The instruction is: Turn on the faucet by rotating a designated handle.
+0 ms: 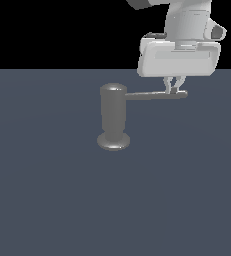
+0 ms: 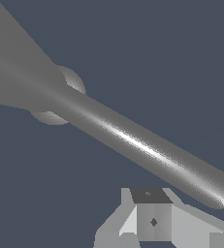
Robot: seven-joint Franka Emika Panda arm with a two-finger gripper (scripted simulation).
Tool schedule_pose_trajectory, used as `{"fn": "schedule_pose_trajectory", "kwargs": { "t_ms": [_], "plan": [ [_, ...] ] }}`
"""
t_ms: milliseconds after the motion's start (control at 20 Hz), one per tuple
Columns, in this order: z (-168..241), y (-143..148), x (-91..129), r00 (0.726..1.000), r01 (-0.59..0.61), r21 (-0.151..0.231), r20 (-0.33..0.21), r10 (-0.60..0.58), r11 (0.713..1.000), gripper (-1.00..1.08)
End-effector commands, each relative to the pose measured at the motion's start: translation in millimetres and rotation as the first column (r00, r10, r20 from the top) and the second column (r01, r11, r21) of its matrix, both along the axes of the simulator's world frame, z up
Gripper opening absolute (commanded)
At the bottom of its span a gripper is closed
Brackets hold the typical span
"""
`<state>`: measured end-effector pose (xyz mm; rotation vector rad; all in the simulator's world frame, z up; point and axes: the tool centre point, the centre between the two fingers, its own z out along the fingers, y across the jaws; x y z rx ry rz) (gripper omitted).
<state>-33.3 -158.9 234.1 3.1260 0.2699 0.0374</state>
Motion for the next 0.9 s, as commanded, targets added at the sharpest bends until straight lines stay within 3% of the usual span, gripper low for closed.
{"fn": "schedule_pose_trajectory", "kwargs": {
  "t_ms": [0, 850],
  "plan": [
    [-6, -2, 7, 1.0, -0.004, 0.0, -0.008, 0.004, 1.0, -1.0],
    [-10, -31, 49, 1.0, 0.008, 0.001, -0.017, -0.008, 1.0, -1.0]
  ]
}}
